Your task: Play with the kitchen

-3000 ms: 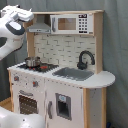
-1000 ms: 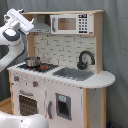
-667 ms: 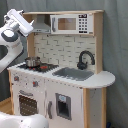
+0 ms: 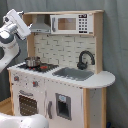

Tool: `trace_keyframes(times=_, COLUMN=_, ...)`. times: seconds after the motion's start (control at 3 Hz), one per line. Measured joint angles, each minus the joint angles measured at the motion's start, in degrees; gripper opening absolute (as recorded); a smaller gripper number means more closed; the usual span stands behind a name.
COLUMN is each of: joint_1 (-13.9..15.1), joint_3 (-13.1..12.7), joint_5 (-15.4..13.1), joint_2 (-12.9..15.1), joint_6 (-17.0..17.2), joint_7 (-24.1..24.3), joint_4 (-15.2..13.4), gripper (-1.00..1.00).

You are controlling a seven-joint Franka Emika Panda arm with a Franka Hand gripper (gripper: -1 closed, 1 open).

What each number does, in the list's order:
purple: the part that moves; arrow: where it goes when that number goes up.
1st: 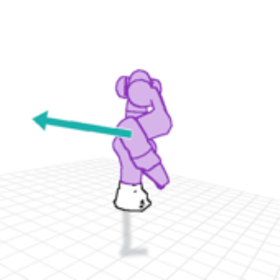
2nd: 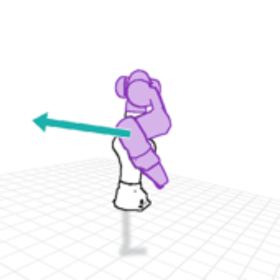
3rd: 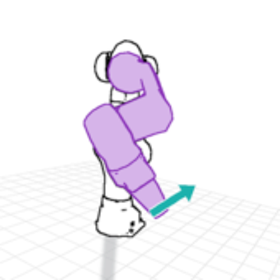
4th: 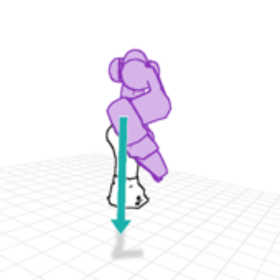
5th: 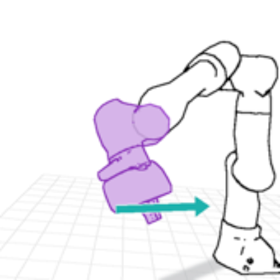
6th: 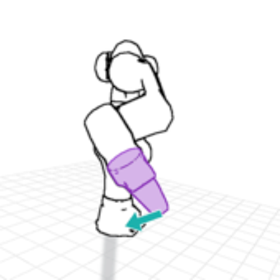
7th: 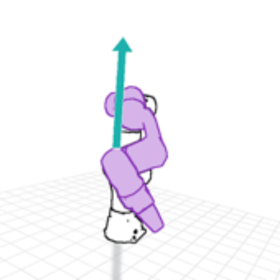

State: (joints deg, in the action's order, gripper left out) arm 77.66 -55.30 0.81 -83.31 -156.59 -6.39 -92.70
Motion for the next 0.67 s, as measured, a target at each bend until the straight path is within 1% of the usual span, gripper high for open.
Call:
trace_keyframes(times=0.33, joint_1=0.0, joint_3=-0.1, joint_5=0.0, joint_2=-0.7, joint_6=5.0, joint_7=4.7, joint_4=1.5, gripper=1.00)
trace_keyframes(times=0.67, joint_1=0.1, joint_3=-0.3, joint_5=-0.1, joint_2=-1.1, joint_6=9.6, joint_7=8.3, joint_4=3.0, gripper=1.00)
